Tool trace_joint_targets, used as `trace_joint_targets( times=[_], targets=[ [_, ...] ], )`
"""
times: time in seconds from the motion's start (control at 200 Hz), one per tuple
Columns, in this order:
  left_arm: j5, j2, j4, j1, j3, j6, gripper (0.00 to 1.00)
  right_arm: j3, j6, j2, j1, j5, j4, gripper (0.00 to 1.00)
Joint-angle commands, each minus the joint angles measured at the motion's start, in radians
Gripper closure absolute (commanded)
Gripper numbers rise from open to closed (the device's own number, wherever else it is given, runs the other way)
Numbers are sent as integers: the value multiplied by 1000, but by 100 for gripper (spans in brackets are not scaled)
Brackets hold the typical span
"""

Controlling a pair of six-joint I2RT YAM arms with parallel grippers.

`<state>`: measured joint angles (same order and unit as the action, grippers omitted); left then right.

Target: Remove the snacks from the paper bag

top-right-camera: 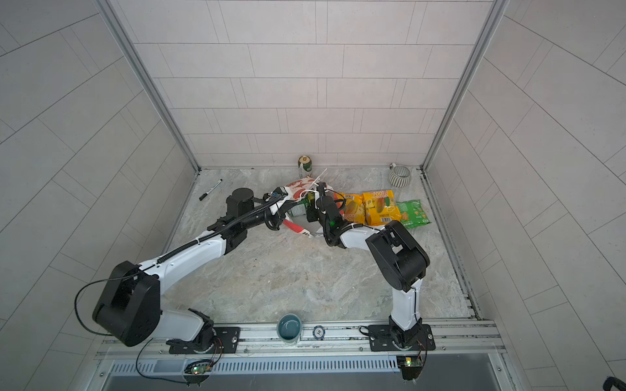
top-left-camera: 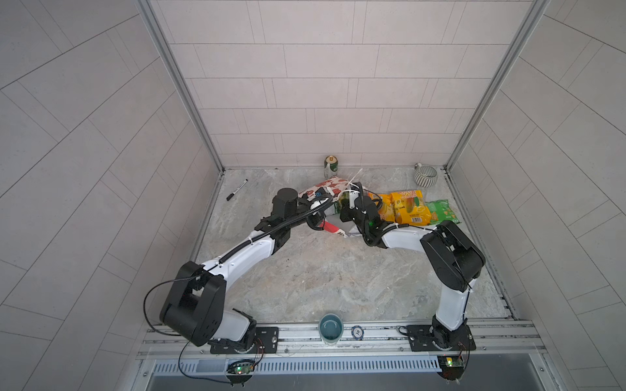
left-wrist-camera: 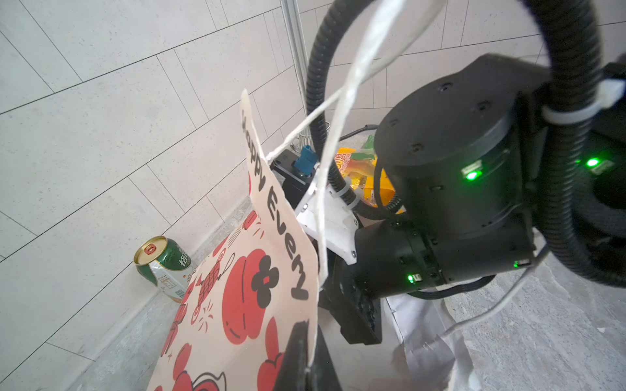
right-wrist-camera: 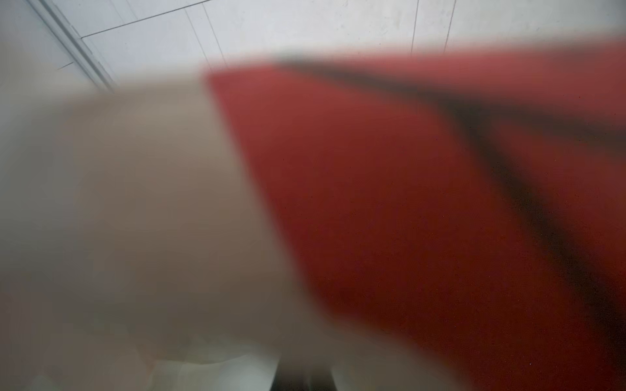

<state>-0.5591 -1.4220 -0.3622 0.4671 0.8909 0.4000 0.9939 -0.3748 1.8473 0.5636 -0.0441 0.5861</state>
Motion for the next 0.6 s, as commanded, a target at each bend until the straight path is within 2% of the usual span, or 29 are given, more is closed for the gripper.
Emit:
trace_joint_targets(
  times=[0.0, 0.115, 0.195, 0.355, 0.52, 0.59],
  targets=[
    [-37, 5, -50, 7, -5, 2, 100, -34, 23, -75, 1, 42, 19, 100],
    [-41, 3, -51, 7, -5, 1, 100, -52, 35, -119, 1, 5, -9, 100],
    [-47, -1, -58, 7, -4, -5, 100, -43, 42, -125, -4, -33, -40, 82],
    [-54, -1, -63, 8, -5, -9, 100, 27, 53, -92, -9, -83, -141, 63],
    [-56, 1, -60, 7, -5, -7, 100, 81, 16, -22, -8, -117, -167, 51],
    [-54, 3, -60, 7, -7, -7, 100, 100, -9, 4, -7, -140, -175, 50]
  ],
)
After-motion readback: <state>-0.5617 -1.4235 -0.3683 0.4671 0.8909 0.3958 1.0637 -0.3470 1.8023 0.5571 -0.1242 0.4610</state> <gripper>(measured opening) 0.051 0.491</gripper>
